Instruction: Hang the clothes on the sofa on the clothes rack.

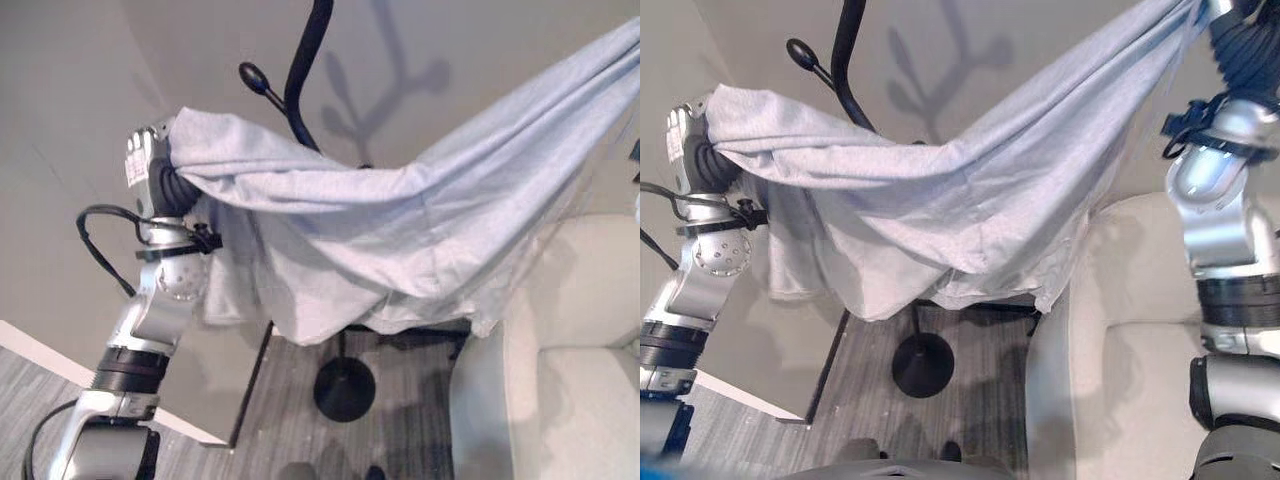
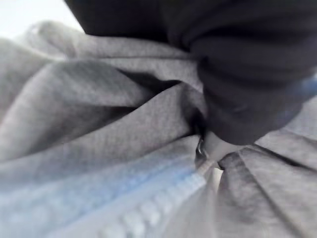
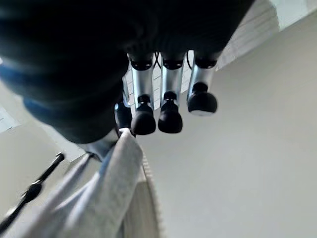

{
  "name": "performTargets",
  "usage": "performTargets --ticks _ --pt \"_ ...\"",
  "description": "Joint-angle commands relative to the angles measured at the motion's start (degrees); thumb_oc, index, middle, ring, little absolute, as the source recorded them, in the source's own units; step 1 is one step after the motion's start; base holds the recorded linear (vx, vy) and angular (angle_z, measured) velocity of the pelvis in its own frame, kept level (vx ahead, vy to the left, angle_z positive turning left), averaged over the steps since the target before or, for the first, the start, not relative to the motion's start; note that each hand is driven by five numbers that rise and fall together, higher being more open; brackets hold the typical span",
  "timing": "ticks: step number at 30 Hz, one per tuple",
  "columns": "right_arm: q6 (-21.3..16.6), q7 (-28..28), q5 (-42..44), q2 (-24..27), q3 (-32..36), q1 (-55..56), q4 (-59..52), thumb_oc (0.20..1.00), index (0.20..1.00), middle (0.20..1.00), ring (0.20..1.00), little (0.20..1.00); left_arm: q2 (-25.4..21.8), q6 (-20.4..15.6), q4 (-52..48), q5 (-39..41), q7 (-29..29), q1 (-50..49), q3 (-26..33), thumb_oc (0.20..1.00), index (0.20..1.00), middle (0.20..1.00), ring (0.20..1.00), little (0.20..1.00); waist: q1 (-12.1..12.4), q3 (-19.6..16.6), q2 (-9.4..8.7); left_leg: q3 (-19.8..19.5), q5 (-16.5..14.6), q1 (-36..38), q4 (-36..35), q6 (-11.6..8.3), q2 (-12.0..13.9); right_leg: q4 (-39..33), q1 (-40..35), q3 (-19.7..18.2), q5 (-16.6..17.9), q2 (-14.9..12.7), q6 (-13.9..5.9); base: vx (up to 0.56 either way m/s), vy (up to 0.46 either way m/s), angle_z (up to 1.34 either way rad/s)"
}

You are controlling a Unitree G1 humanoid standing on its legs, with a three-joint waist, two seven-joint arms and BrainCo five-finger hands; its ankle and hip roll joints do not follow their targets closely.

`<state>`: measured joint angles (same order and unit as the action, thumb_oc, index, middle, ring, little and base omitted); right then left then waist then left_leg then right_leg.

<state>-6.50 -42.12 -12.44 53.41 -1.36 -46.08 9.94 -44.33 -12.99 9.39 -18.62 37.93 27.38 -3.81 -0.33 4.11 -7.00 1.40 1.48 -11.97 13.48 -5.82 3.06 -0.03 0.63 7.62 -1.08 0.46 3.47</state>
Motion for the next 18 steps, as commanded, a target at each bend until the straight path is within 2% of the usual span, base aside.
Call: performTargets --ticks 1,3,6,7,9,14,16,18 --pt "0.64 -2.16 4.1 3.42 -3.9 -6.15 5.29 0.2 0.2 0.2 0.2 0.2 -3.36 0.68 -1.1 1.42 2.53 3.32 0.9 0.2 0.2 0.2 0.2 0.2 3.19 -2.31 0.84 -2.7 -1.55 1.08 -7.11 2.35 -2.85 -3.58 -9.03 -6.84 -2.23 -1.54 -5.98 0.17 0.055 -0.17" --pt "0.67 -2.22 6.5 3.95 -7.3 -11.04 10.55 0.2 0.2 0.2 0.2 0.2 -4.83 0.93 1.18 2.67 3.24 5.81 0.25 0.2 0.2 0.2 0.2 0.2 3.9 -2.09 0.93 -4.36 1.63 -0.58 -13.46 1.73 -3.48 -3.72 -10.35 -7.81 -3.02 -1.13 -5.86 0.18 0.038 -0.23" --pt "0.51 -1.86 8.33 4.2 -10.22 -14.51 15.17 0.2 0.2 0.2 0.2 0.2 -5.67 1.12 2.34 3.49 3.51 6.99 0.4 0.2 0.2 0.2 0.2 0.2 4.64 -1.78 0.98 -4.87 3.22 -1.72 -15.73 1.36 -3.77 -3.61 -11.59 -9.01 -3.76 -0.93 -5.89 0.19 0.047 -0.42" --pt "1.5 -0.22 9.58 2.85 -12.04 -15.86 18.94 0.2 0.2 0.2 0.2 0.2 -5.45 1.39 2.49 4.17 2.82 6.16 1.62 0.2 0.2 0.2 0.2 0.2 5.22 -3.28 1.89 -5.3 3.97 0.57 -18.35 1.68 -3.07 -3.39 -12.52 -10.05 -4.76 -0.51 -6.29 0.32 0.119 -0.25" --pt "2.15 1.01 9.83 1.98 -13.64 -16.86 19.6 0.2 0.2 0.2 0.2 0.2 -6.28 1.67 4.27 4.57 2.85 5.54 2.18 0.2 0.2 0.2 0.2 0.2 5.41 -4.54 2.02 -4.92 5.49 2.41 -18.33 1.4 -2.89 -3.48 -13.22 -10.1 -4.96 -1.09 -6.34 0.28 0.126 -0.28" --pt "2.44 2.94 12.11 1.25 -18.18 -20.45 27.39 0.2 0.2 0.2 0.2 0.2 -8.36 2.03 10.89 8.42 2.89 8.23 1.26 0.2 0.2 0.2 0.2 0.2 6.18 -6.24 1.46 -3.21 4.66 4.37 -18.48 2.22 -3.83 -4.1 -13.4 -10.38 -4.31 -2.88 -7.73 0.17 0.089 -0.34" --pt "3.21 4.27 14.46 1.57 -21.43 -24.28 34.85 0.2 0.2 0.2 0.2 0.2 -8.87 2.19 14.48 12.12 2.99 9.48 1.82 0.2 0.2 0.2 0.2 0.2 6.7 -7.01 1.12 -1.9 4.0 4.9 -18.48 2.61 -4.51 -3.87 -12.87 -10.17 -2.73 -3.99 -8.85 0.23 0.139 -0.16" --pt "3.41 4.98 15.07 1.92 -22.32 -25.25 36.62 0.2 0.2 0.2 0.2 0.2 -9.1 2.42 16.13 12.76 2.79 10.17 1.54 0.2 0.2 0.2 0.2 0.2 6.72 -7.23 1.02 -1.69 3.74 5.04 -18.48 2.77 -4.84 -3.84 -12.96 -9.93 -2.08 -4.34 -9.2 0.14 0.071 0.08"
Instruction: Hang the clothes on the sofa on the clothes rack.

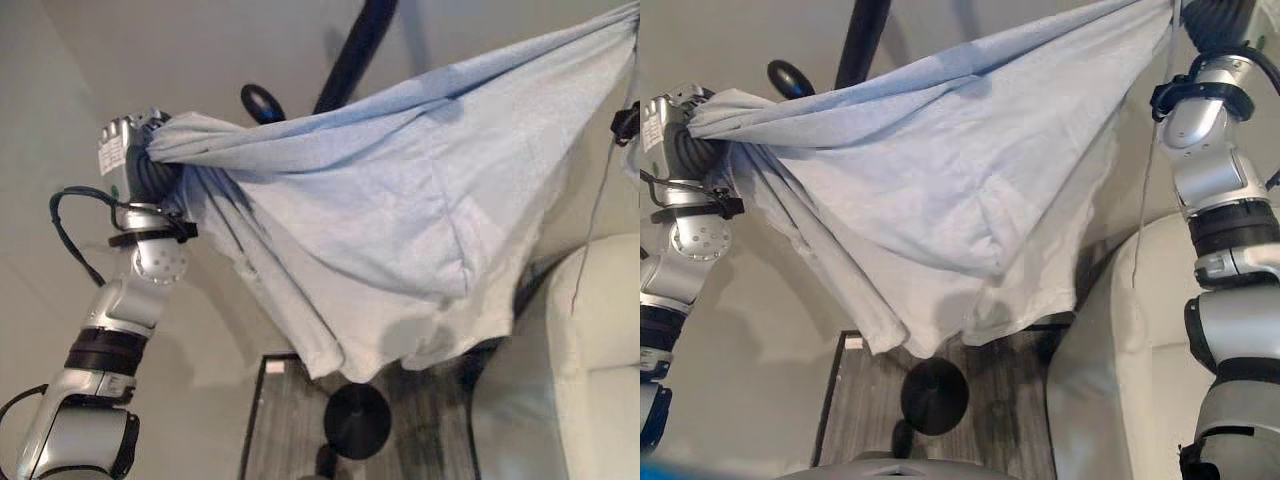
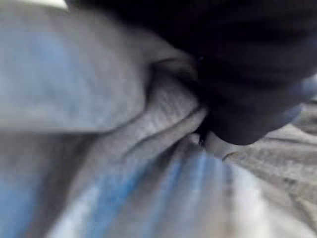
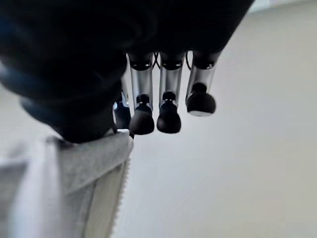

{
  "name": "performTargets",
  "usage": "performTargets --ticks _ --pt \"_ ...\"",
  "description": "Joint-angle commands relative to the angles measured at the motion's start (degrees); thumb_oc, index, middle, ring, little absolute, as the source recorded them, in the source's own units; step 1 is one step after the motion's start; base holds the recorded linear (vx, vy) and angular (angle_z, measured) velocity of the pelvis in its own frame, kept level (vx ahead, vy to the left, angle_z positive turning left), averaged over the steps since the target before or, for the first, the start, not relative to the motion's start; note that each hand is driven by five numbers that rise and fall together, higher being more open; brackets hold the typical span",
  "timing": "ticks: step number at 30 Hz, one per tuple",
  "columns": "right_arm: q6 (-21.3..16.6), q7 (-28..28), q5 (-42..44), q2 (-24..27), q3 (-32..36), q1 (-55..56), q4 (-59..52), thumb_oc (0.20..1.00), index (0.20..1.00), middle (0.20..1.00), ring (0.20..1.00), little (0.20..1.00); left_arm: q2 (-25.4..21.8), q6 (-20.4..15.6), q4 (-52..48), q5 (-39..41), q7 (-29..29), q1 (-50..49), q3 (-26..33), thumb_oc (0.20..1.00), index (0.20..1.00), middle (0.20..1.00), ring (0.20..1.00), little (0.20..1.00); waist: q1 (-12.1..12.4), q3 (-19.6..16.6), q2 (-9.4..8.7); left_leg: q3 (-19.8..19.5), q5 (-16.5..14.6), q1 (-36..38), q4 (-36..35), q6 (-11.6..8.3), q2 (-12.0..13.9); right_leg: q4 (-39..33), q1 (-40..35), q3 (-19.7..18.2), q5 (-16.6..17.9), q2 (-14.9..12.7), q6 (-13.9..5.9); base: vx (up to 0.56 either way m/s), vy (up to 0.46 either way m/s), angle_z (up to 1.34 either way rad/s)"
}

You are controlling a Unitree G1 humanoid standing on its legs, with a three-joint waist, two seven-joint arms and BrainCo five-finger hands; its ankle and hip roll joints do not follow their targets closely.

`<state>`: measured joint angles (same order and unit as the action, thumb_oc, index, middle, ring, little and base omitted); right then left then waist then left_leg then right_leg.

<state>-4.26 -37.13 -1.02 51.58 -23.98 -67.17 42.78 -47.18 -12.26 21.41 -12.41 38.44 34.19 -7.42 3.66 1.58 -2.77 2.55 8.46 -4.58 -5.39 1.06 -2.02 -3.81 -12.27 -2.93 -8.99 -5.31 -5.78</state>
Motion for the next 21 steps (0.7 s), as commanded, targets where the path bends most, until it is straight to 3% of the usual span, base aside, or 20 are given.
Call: performTargets --ticks 1,9,21 --pt "1.31 0.2 3.78 3.9 -0.19 -4.68 4.46 0.2 0.2 0.2 0.2 0.2 -6.13 1.71 4.7 6.97 2.09 3.61 4.75 0.2 0.2 0.2 0.2 0.2 2.72 -4.76 -3.35 -2.82 -3.37 -2.3 0.39 -4.02 0.1 -0.05 -0.08 0.81 6.22 1.25 -0.12 0.07 0.034 0.1" --pt "1.9 1.96 1.86 2.88 0.29 0.75 6.96 0.2 0.2 0.2 0.2 0.2 -2.87 1.37 4.33 7.7 0.34 0.56 4.49 0.2 0.2 0.2 0.2 0.2 3.29 -4.43 -3.73 -2.8 -4.08 -2.05 0.39 -3.27 -0.76 0.22 0.03 1.55 7.73 0.23 -1.08 0.08 0.025 0.04" --pt "1.93 5.1 -3.35 -6.23 9.81 26.17 -3.0 0.2 0.2 0.2 0.2 0.2 9.25 -0.25 -4.59 8.19 -1.66 -18.09 10.7 0.2 0.2 0.2 0.2 0.2 4.11 -2.63 -3.75 -3.51 -4.5 -2.44 0.39 -2.56 -0.97 -0.42 0.53 1.76 8.09 0.11 -0.89 0.02 -0.025 -0.03"
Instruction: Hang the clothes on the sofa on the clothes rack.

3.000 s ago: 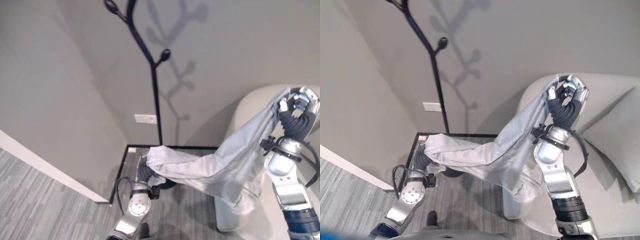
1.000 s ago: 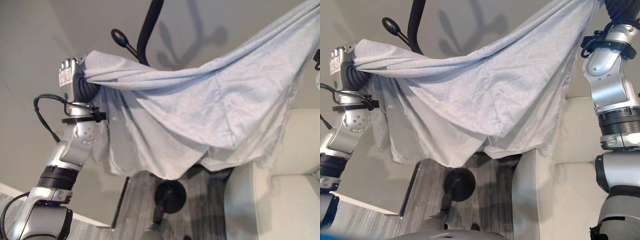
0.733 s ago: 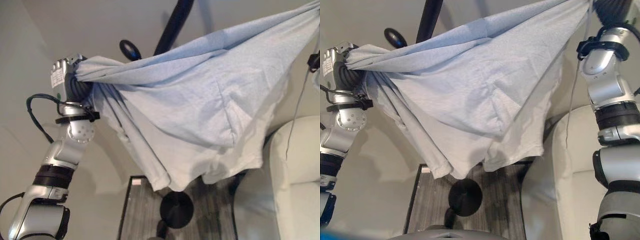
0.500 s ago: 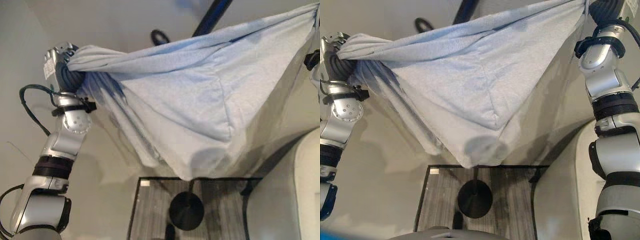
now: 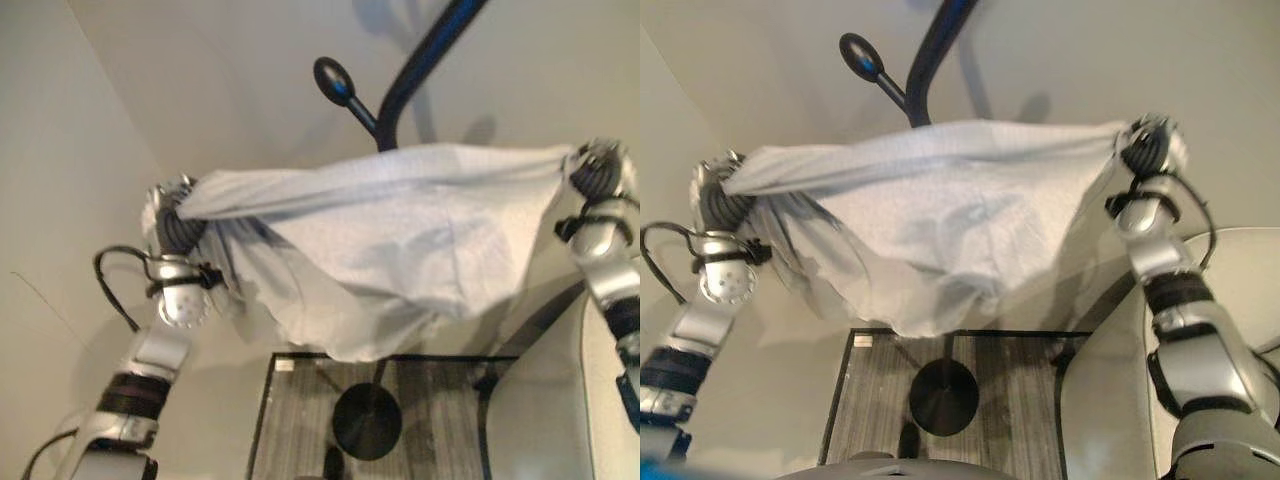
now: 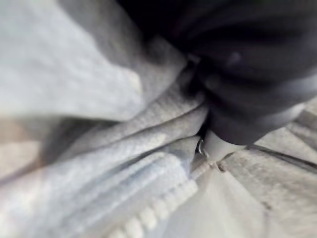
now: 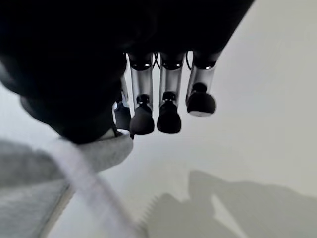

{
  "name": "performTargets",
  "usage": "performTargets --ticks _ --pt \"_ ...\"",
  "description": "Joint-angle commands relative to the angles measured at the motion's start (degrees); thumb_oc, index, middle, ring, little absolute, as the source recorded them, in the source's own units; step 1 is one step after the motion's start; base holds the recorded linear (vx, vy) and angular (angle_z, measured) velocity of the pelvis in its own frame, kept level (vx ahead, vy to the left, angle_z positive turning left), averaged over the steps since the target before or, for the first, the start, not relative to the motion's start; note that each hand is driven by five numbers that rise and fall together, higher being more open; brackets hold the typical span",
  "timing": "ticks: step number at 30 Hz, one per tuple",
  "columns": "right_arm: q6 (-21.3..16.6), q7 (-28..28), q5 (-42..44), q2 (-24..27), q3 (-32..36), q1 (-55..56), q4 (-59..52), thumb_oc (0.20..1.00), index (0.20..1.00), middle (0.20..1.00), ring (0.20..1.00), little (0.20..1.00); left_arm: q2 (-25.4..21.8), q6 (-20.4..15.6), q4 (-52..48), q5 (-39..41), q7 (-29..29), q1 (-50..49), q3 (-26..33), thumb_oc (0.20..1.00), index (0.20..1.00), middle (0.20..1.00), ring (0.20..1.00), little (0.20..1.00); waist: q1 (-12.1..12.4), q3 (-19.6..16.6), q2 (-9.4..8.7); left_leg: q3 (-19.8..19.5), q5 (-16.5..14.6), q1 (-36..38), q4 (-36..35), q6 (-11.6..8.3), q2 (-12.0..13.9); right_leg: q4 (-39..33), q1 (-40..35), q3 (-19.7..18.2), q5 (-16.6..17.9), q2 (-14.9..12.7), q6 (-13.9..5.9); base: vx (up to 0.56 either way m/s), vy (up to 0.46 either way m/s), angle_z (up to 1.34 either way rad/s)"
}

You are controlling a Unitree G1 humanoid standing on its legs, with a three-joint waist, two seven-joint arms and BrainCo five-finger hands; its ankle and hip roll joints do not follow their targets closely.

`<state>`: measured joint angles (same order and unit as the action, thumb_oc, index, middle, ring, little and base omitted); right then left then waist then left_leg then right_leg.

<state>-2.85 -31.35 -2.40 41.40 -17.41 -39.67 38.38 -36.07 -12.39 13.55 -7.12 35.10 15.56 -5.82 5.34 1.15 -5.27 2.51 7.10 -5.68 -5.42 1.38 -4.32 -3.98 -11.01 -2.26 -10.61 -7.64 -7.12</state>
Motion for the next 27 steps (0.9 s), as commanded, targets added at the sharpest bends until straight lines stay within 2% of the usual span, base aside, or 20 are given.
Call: performTargets --ticks 1,3,5,8,10,11,15,17,18,23,27 --pt "0.46 -0.54 -2.37 3.27 3.64 0.21 0.6 0.2 0.2 0.2 0.2 0.2 -1.1 -0.29 3.12 3.41 1.7 -0.38 9.48 0.2 0.2 0.2 0.2 0.2 2.4 -2.17 -1.28 -3.52 -3.14 -1.25 0.42 -2.89 1.35 -0.28 -0.85 1.13 9.58 2.46 0.53 0.01 -0.046 0.02" --pt "0.43 -0.39 -2.55 2.44 4.03 1.5 -0.25 0.2 0.2 0.2 0.2 0.2 -0.04 -0.47 2.87 4.36 1.83 -1.29 9.84 0.2 0.2 0.2 0.2 0.2 2.33 -2.09 -1.36 -3.6 -3.13 -1.15 0.42 -2.88 1.37 -0.3 -0.94 1.21 9.34 2.5 0.67 0.0 -0.04 0.01" --pt "0.18 -0.55 -2.09 -0.85 5.23 4.59 -1.33 0.2 0.2 0.2 0.2 0.2 4.14 -1.16 2.99 7.65 1.98 -3.28 10.0 0.2 0.2 0.2 0.2 0.2 2.05 -1.74 -1.41 -3.57 -3.01 -1.13 0.42 -2.97 1.44 -0.37 -0.97 1.22 8.93 2.7 1.07 -0.03 -0.05 0.03" --pt "-0.28 -0.93 -1.71 -6.43 5.17 7.94 -1.33 0.2 0.2 0.2 0.2 0.2 10.72 -2.09 8.04 12.52 0.82 -5.0 6.97 0.2 0.2 0.2 0.2 0.2 1.56 -1.44 -1.35 -3.29 -3.01 -0.95 0.42 -2.96 1.6 -0.57 -1.27 1.34 8.29 2.9 1.5 -0.03 -0.015 -0.01" --pt "-0.36 -0.99 -1.58 -7.63 5.23 8.61 -1.5 0.2 0.2 0.2 0.2 0.2 11.7 -2.45 8.9 13.5 0.35 -5.17 6.04 0.2 0.2 0.2 0.2 0.2 1.46 -1.4 -1.36 -3.24 -3.08 -0.81 0.42 -2.97 1.61 -0.61 -1.38 1.39 8.24 2.9 1.53 -0.01 -0.003 -0.02" --pt "-0.8 -1.34 -1.6 -11.67 4.14 9.87 -0.79 0.2 0.2 0.2 0.2 0.2 15.04 -2.5 12.43 15.38 -0.57 -4.93 3.18 0.2 0.2 0.2 0.2 0.2 0.99 -1.19 -1.23 -3.05 -3.13 -0.64 0.42 -2.99 1.81 -0.65 -1.51 1.35 7.82 3.04 1.71 -0.04 -0.015 -0.01" --pt "-2.22 -2.43 0.14 -21.19 0.28 11.22 3.13 0.2 0.2 0.2 0.2 0.2 21.2 -3.08 17.15 18.02 -3.43 -4.38 -6.41 0.2 0.2 0.2 0.2 0.2 0.24 -0.63 -1.01 -2.91 -3.0 -0.5 0.42 -2.91 2.24 -0.65 -1.25 1.09 7.94 3.4 1.9 -0.04 -0.015 -0.02" --pt "-2.52 -2.5 0.56 -22.71 -0.6 11.32 4.23 0.2 0.2 0.2 0.2 0.2 21.84 -3.19 17.41 18.21 -4.01 -4.45 -8.04 0.2 0.2 0.2 0.2 0.2 0.2 -0.53 -0.91 -2.98 -2.97 -0.52 0.42 -2.87 2.3 -0.62 -1.17 1.1 7.92 3.44 1.91 -0.03 -0.009 0.02" --pt "-2.8 -2.3 1.11 -25.51 -2.58 11.71 5.71 0.2 0.2 0.2 0.2 0.2 23.15 -3.49 17.23 19.91 -4.75 -4.47 -10.52 1.0 1.0 1.0 1.0 1.0 0.06 -0.31 -0.74 -3.04 -2.89 -0.6 0.42 -2.8 2.45 -0.58 -0.87 0.97 7.84 3.65 2.01 -0.03 -0.012 0.02" --pt "-2.31 -2.06 1.17 -29.33 -6.59 11.97 9.01 0.2 0.2 0.2 0.2 0.2 24.27 -3.35 17.46 23.99 -6.23 -3.73 -13.79 1.0 1.0 1.0 1.0 1.0 -0.08 0.61 0.27 -3.57 -2.48 -1.07 0.42 -2.76 2.77 0.0 -0.02 1.04 7.39 4.04 2.24 -0.05 -0.015 0.0" --pt "-1.58 -0.6 -2.46 -30.82 -10.12 14.15 11.87 0.2 0.2 0.2 0.2 0.2 24.07 -2.69 20.64 22.7 -6.03 -4.87 -13.37 1.0 1.0 1.0 1.0 1.0 0.43 1.1 0.79 -4.12 -2.17 -1.22 0.42 -2.88 2.67 0.12 -0.04 1.63 6.96 4.15 2.33 -0.01 -0.003 0.01"
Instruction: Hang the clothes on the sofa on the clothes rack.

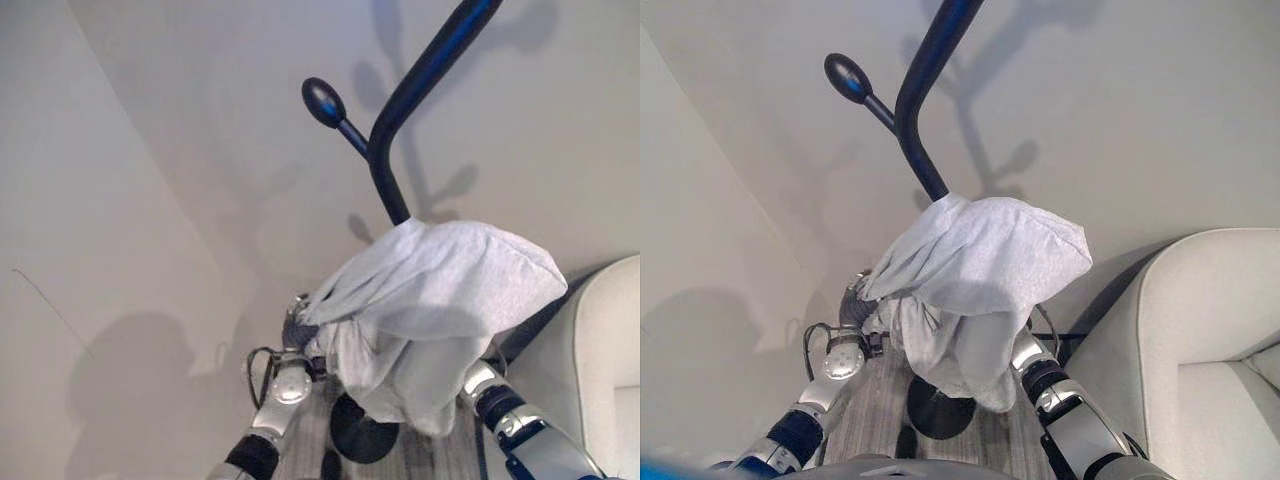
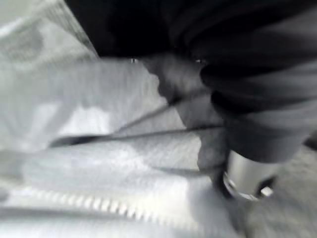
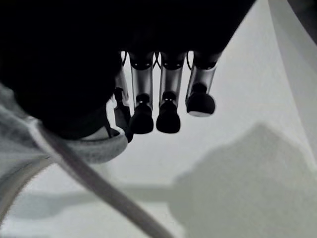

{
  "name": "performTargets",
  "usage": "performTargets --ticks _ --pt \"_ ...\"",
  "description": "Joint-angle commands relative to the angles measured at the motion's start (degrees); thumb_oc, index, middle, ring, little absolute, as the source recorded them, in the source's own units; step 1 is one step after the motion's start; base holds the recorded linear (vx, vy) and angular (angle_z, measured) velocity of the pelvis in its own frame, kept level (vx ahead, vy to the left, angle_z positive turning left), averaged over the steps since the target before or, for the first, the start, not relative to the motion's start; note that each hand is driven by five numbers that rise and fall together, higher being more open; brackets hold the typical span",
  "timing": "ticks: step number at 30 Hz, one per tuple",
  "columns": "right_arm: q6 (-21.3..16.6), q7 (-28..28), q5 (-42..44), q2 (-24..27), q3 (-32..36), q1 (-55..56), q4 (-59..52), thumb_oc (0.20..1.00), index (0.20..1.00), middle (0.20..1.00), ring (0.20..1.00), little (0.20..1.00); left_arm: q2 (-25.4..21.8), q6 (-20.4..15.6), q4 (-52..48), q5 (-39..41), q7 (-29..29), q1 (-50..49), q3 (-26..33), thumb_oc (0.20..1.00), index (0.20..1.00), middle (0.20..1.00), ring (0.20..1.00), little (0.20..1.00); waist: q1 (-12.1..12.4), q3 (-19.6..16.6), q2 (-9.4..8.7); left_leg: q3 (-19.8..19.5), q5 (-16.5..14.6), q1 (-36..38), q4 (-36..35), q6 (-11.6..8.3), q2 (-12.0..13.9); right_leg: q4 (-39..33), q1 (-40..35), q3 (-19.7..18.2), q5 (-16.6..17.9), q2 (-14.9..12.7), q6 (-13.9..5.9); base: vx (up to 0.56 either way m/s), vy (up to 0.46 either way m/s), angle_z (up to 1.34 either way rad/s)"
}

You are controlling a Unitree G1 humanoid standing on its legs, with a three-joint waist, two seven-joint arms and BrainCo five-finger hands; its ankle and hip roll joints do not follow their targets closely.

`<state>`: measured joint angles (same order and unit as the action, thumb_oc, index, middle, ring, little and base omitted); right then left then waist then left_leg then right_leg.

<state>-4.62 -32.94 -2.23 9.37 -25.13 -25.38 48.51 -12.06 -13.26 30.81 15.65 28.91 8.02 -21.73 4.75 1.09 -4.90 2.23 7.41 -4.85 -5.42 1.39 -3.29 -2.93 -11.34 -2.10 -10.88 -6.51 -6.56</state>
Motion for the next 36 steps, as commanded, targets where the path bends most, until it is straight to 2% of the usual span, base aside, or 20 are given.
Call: performTargets --ticks 1,8,13,23,24,25,29,36 --pt "0.18 0.98 -2.63 1.2 -2.41 -0.14 1.74 0.2 0.2 0.2 0.2 0.2 0.07 -1.82 3.38 -0.07 0.16 2.67 2.54 1.0 1.0 1.0 1.0 1.0 0.99 1.15 0.42 -3.85 -2.48 -2.05 0.42 -2.89 1.63 -0.94 0.28 1.49 7.23 3.02 1.78 -0.01 -0.018 0.03" --pt "1.11 3.99 -7.63 -1.17 -6.42 4.99 8.67 0.2 0.2 0.2 0.2 0.2 0.21 -1.6 8.79 -1.54 -1.07 -1.89 3.33 1.0 1.0 1.0 1.0 1.0 1.88 1.79 1.53 -4.8 -2.08 -2.4 0.42 -2.89 1.11 -1.27 0.02 2.77 6.75 2.92 1.7 0.0 0.002 0.07" --pt "1.73 4.08 -9.31 -2.03 -7.03 6.4 12.22 0.2 0.2 0.2 0.2 0.2 1.83 -2.03 12.99 1.57 -1.35 -3.03 4.69 1.0 1.0 1.0 1.0 1.0 2.07 2.37 2.36 -5.12 -1.8 -2.98 0.42 -2.9 0.79 -1.49 0.22 3.35 6.67 2.79 1.63 -0.02 0.012 0.09" --pt "2.67 3.92 -12.69 -3.31 -8.71 9.37 19.28 0.2 0.2 0.2 0.2 0.2 5.98 -1.96 31.05 6.1 -1.04 -2.27 9.18 1.0 1.0 1.0 1.0 1.0 1.33 2.49 4.4 -4.89 -2.12 -3.97 0.42 -2.67 0.25 -2.07 1.26 3.82 6.69 1.9 1.24 -0.01 0.036 0.06" --pt "2.73 3.85 -12.81 -3.35 -8.7 9.31 19.4 0.391 0.391 0.391 0.391 0.391 6.13 -1.89 31.77 6.27 -1.09 -2.19 9.33 1.0 1.0 1.0 1.0 1.0 1.26 2.47 4.45 -4.76 -2.18 -3.95 0.42 -2.64 0.28 -2.05 1.27 3.78 6.71 1.82 1.21 -0.01 0.043 -0.02" --pt "2.88 3.47 -13.21 -3.31 -8.69 9.13 19.38 1.0 1.0 1.0 1.0 1.0 6.31 -1.66 32.67 6.17 -1.01 -2.09 9.49 1.0 1.0 1.0 1.0 1.0 1.16 2.42 4.48 -4.58 -2.27 -3.92 0.42 -2.6 0.28 -2.03 1.27 3.61 6.73 1.75 1.17 -0.02 0.055 -0.01" --pt "2.17 3.92 -11.35 -3.28 -7.64 9.36 19.47 1.0 1.0 1.0 1.0 1.0 6.7 0.47 37.9 3.47 -1.69 -1.9 9.06 1.0 1.0 1.0 1.0 1.0 0.33 1.75 4.62 -3.7 -2.76 -3.5 0.42 -2.42 0.57 -2.07 1.5 2.86 7.07 1.56 1.02 -0.01 0.048 -0.04" --pt "1.81 2.54 -8.71 -1.64 -2.21 11.49 21.62 1.0 1.0 1.0 1.0 1.0 4.69 0.09 39.25 4.23 -7.59 -3.87 10.29 1.0 1.0 1.0 1.0 1.0 -0.3 0.89 3.89 -2.55 -3.31 -2.52 0.42 -2.48 1.26 -2.07 1.37 2.43 7.05 1.7 0.95 -0.01 0.004 -0.12"
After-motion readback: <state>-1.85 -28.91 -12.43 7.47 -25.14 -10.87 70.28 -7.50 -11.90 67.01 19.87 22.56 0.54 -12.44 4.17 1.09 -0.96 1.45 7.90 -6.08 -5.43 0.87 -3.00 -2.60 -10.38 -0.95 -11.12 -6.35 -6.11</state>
